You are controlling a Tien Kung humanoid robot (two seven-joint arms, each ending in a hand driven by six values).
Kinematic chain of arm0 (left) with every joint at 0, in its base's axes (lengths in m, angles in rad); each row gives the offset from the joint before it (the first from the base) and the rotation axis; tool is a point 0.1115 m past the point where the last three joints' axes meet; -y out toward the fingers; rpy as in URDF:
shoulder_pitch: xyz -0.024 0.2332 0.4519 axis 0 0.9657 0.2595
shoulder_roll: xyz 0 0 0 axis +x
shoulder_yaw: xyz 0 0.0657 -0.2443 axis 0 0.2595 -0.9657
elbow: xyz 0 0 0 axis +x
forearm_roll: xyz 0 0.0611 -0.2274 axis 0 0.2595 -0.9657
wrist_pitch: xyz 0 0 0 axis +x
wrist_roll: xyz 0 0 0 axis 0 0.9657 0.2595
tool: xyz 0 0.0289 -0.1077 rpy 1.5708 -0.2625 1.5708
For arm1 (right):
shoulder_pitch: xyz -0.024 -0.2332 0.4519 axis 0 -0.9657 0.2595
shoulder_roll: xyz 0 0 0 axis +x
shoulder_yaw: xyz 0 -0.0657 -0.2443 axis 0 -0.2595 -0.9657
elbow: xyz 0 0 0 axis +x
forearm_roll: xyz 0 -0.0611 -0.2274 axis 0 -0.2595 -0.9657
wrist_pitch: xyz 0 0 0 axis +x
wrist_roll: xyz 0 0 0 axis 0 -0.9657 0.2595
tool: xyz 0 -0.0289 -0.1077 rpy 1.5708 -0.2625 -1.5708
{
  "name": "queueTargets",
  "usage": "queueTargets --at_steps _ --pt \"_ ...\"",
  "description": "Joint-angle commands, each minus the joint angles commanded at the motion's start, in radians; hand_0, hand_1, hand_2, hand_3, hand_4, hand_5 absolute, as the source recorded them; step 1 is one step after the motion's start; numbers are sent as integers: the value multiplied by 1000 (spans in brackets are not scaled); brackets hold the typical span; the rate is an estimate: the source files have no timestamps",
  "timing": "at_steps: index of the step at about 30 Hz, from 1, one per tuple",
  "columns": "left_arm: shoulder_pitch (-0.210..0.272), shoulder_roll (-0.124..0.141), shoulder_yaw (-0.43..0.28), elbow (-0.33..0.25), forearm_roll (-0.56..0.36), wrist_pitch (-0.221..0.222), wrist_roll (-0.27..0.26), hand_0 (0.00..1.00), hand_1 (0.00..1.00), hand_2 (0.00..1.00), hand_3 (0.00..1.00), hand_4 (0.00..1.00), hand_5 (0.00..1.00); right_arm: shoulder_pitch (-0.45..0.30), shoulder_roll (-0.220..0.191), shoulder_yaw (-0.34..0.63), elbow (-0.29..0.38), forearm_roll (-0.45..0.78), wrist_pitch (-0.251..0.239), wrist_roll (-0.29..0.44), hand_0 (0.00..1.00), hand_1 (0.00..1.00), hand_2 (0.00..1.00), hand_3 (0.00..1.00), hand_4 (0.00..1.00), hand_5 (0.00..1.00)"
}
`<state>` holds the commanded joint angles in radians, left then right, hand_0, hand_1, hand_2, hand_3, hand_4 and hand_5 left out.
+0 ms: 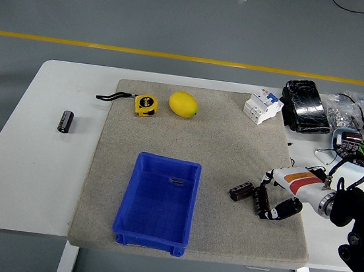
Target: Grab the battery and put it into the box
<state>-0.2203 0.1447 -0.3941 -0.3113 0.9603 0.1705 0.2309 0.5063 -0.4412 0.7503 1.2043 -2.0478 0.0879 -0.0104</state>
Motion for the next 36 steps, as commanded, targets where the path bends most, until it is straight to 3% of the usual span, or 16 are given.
queueTargets --at_steps 10,19,36 --pt "-1 1 -1 -1 2 -5 0 677 624 665 638 656 677 -1 -2 14 15 -2 -2 -3 611 613 682 509 981 375" --pt "5 3 -3 -1 5 -6 1 674 623 663 638 656 677 -1 2 46 73 -20 -2 -16 613 613 681 506 972 368" --pt "15 11 -7 0 9 -10 3 673 623 663 637 656 677 60 49 -4 329 -7 50 -52 612 616 690 504 949 354"
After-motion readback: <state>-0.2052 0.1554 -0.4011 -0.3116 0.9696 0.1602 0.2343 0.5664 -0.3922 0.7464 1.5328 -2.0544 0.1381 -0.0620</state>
